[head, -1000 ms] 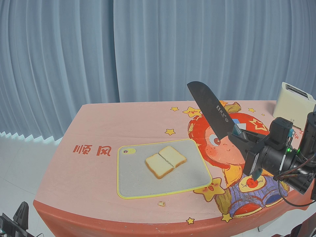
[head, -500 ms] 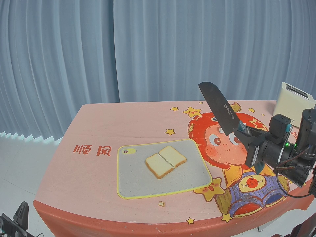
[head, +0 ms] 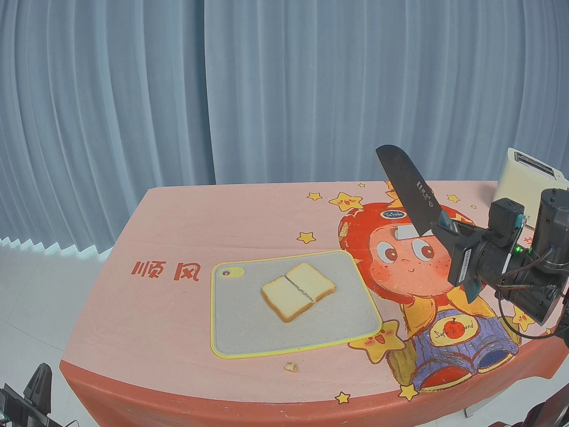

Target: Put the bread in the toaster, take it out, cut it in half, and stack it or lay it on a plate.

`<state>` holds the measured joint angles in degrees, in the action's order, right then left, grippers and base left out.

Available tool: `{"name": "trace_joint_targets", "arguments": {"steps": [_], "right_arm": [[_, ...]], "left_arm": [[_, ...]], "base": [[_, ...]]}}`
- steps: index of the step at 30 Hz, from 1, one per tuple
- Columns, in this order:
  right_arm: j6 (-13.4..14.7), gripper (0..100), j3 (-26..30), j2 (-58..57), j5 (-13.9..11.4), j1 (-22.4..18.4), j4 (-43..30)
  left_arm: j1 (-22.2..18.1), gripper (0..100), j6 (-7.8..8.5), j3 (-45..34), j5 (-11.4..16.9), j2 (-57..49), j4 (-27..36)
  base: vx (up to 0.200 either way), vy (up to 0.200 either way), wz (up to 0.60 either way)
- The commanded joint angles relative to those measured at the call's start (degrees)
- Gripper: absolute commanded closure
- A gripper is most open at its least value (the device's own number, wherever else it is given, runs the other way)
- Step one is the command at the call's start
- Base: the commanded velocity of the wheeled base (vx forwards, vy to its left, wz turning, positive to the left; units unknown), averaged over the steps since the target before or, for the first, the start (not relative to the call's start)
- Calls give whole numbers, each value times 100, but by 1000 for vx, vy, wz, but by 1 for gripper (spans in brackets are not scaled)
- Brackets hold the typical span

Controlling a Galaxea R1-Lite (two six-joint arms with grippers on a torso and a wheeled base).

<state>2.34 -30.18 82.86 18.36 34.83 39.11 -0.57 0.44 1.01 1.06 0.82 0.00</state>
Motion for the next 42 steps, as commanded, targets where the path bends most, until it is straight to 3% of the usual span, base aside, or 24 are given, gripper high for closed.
{"name": "trace_joint_targets", "arguments": {"steps": [1, 7, 42], "right_arm": [[3, 100, -40, 90, -8, -90, 0], [-6, 100, -128, 169, -8, -266, 0], [-67, 100, -163, 178, -34, -451, -8]], "left_arm": [[-4, 100, 0, -101, -1, -82, 0], [-4, 100, 0, -101, -1, -82, 0], [-4, 100, 0, -101, -1, -82, 0]], "base": [[0, 0, 0], [0, 0, 0], [0, 0, 0]]}}
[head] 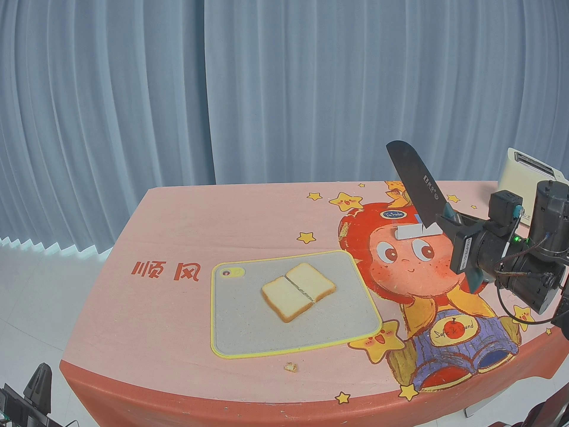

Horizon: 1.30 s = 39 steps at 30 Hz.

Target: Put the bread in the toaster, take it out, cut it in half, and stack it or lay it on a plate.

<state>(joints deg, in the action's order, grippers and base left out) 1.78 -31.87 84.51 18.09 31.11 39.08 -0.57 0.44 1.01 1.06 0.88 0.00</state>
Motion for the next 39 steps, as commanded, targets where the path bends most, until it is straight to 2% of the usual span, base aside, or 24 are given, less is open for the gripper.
{"name": "trace_joint_targets", "arguments": {"steps": [1, 18, 25, 29, 39], "right_arm": [[-20, 100, 5, 13, -7, -96, -6], [7, 100, 14, 154, -7, -114, 3], [15, 100, -4, 180, -25, -237, 3], [33, 100, 5, 180, -122, -255, 3], [33, 100, -4, 303, -174, -395, 3]], "left_arm": [[-4, 100, 0, -101, -1, -88, 0], [-4, 100, 0, -101, -1, -88, 0], [-4, 100, 0, -101, -1, -88, 0], [-4, 100, 0, -101, -1, -88, 0], [-4, 100, 0, -101, -1, -88, 0]], "base": [[0, 0, 0], [0, 0, 0], [0, 0, 0], [0, 0, 0], [0, 0, 0]]}}
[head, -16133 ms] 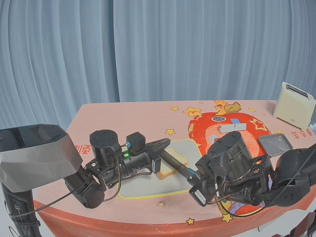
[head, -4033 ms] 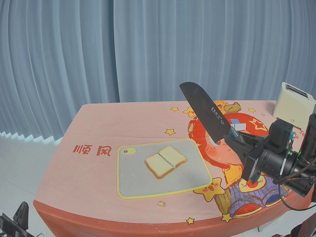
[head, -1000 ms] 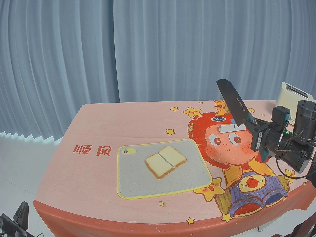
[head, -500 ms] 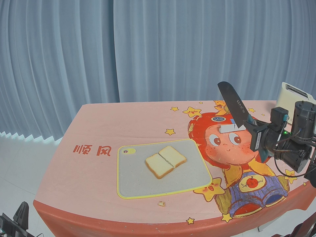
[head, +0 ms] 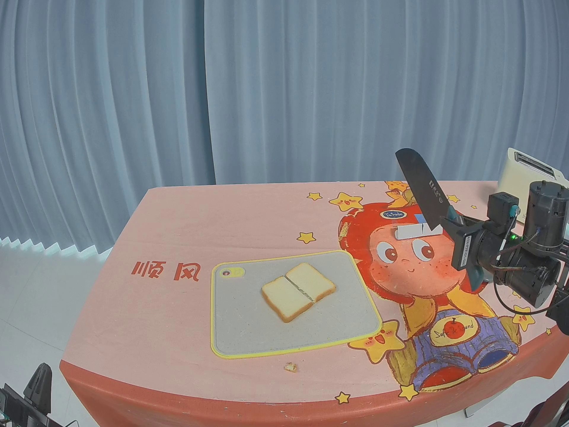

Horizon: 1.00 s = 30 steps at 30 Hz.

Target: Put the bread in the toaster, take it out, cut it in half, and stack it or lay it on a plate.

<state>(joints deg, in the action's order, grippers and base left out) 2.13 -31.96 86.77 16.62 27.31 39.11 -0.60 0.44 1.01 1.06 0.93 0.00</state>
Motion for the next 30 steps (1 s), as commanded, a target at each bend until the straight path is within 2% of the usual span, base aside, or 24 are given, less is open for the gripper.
{"name": "trace_joint_targets", "arguments": {"steps": [1, 23, 30], "right_arm": [[-2, 100, 6, 103, -44, -15, 0], [-38, 100, 24, 463, -80, -314, -8], [-55, 100, 15, 472, -211, -419, -8]], "left_arm": [[-2, 100, 0, -101, -1, -93, 0], [-2, 100, 0, -101, -1, -93, 0], [-2, 100, 0, -101, -1, -93, 0]], "base": [[0, 0, 0], [0, 0, 0], [0, 0, 0]]}}
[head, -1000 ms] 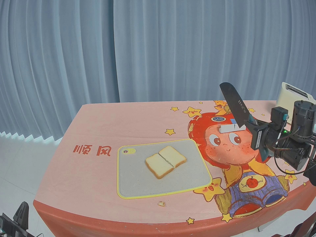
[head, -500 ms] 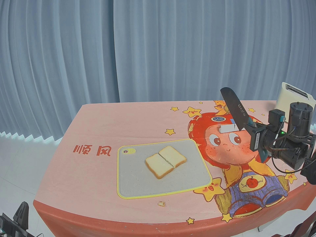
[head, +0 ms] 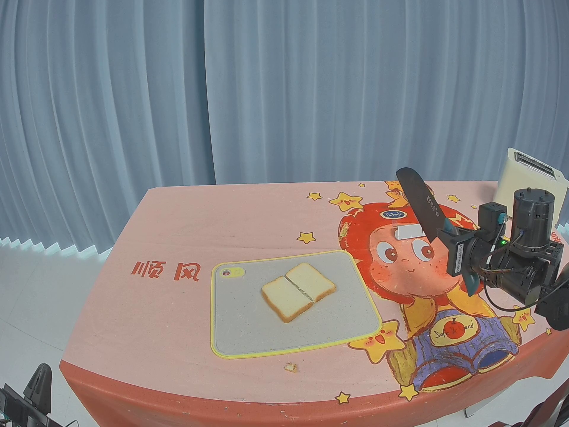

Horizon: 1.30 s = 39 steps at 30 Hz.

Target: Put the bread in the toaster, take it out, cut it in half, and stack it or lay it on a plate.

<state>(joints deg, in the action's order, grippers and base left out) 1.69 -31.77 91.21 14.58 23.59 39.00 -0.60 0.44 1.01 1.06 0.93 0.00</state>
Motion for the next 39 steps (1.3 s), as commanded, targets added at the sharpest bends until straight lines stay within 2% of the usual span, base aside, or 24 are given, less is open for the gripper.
{"name": "trace_joint_targets", "arguments": {"steps": [1, 6, 12, 18, 24, 30, 34, 39], "right_arm": [[-11, 100, -5, 28, -17, -65, 3], [-20, 100, -5, 11, -34, -153, 3], [-90, 100, -22, 2, -298, -355, 11], [-90, 100, -75, -16, -315, -478, 3], [-169, 100, -101, -33, -500, -724, 3], [-169, 100, -163, -42, -544, -882, 3], [-178, 100, -145, -42, -658, -891, 3], [-196, 100, -84, -24, -667, -856, -6]], "left_arm": [[-2, 100, 0, -101, -1, -93, 0], [-2, 100, 0, -101, -1, -93, 0], [-2, 100, 0, -101, -1, -93, 0], [-2, 100, 0, -101, -1, -93, 0], [-2, 100, 0, -101, -1, -93, 0], [-2, 100, 0, -101, -1, -93, 0], [-2, 100, 0, -101, -1, -93, 0], [-2, 100, 0, -101, -1, -93, 0]], "base": [[0, 0, 0], [0, 0, 0], [0, 0, 0], [0, 0, 0], [0, 0, 0], [0, 0, 0], [0, 0, 0], [0, 0, 0]]}}
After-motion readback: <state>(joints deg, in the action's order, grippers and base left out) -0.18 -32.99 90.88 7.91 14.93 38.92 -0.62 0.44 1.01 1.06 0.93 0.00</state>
